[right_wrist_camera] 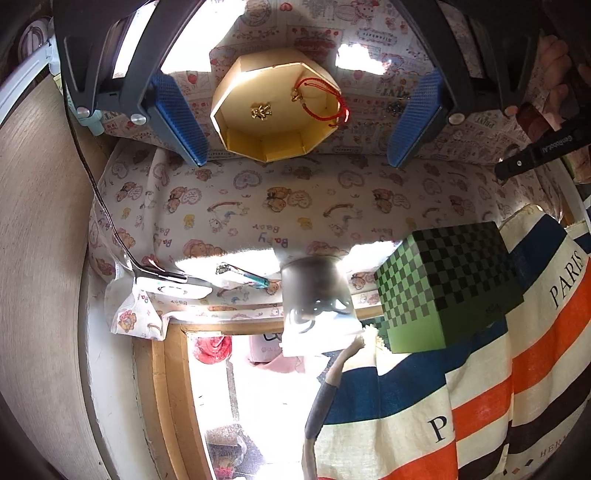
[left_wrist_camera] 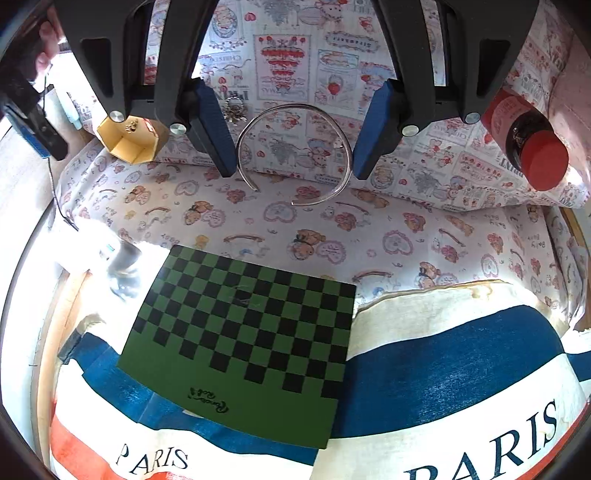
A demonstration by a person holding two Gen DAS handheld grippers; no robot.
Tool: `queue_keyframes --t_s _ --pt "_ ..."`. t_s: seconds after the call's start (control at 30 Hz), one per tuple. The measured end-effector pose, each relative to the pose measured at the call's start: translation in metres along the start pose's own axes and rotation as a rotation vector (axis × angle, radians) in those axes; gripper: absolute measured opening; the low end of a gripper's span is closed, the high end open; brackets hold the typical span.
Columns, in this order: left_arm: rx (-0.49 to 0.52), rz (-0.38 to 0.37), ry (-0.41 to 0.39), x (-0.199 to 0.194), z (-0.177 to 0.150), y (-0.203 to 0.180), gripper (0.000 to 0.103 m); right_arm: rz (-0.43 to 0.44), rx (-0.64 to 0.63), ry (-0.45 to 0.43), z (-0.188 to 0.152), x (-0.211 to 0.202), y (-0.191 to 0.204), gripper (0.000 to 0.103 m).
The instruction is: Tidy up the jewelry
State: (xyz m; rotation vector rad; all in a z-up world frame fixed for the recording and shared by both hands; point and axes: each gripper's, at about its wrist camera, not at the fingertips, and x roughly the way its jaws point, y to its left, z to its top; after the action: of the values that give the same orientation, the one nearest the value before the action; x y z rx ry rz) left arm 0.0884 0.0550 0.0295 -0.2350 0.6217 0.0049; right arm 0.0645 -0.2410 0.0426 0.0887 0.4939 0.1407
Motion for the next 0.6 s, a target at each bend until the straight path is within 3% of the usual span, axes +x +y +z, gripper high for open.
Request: queue_keyframes --t_s 0.07,0.13,0.2,0.27,0.33,0.5,0.6 --pt "-0.003 0.067 0.005 0.008 -0.008 -0.005 0.063 0.025 -0.014 0.025 0.007 -0.002 0.02 0.097" --pt "-0.004 0.155 0.016 0.015 -0.005 0.0 0.063 -0.024 -0.033 0.059 0.01 0.003 0.045 0.097" --pt "-0.02 0.191 0.023 0.021 -0.005 0.009 0.063 -0.073 -0.069 0.095 0.01 0.014 0.07 0.096" --pt "-0.054 0.17 0.042 0.024 -0.004 0.019 0.063 -0.006 -0.095 0.167 0.004 0.033 0.093 0.09" --pt "-0.076 0.157 0.048 0.024 -0.003 0.027 0.063 0.049 -0.081 0.264 -0.006 0.058 0.107 0.075" --pt "-0.087 0.103 0.042 0.012 0.002 0.035 0.063 -0.013 -0.074 0.375 -0.04 0.107 0.12 0.07" --pt "-0.105 0.064 0.019 0.001 0.005 0.038 0.063 0.023 -0.107 0.418 -0.053 0.121 0.125 0.063"
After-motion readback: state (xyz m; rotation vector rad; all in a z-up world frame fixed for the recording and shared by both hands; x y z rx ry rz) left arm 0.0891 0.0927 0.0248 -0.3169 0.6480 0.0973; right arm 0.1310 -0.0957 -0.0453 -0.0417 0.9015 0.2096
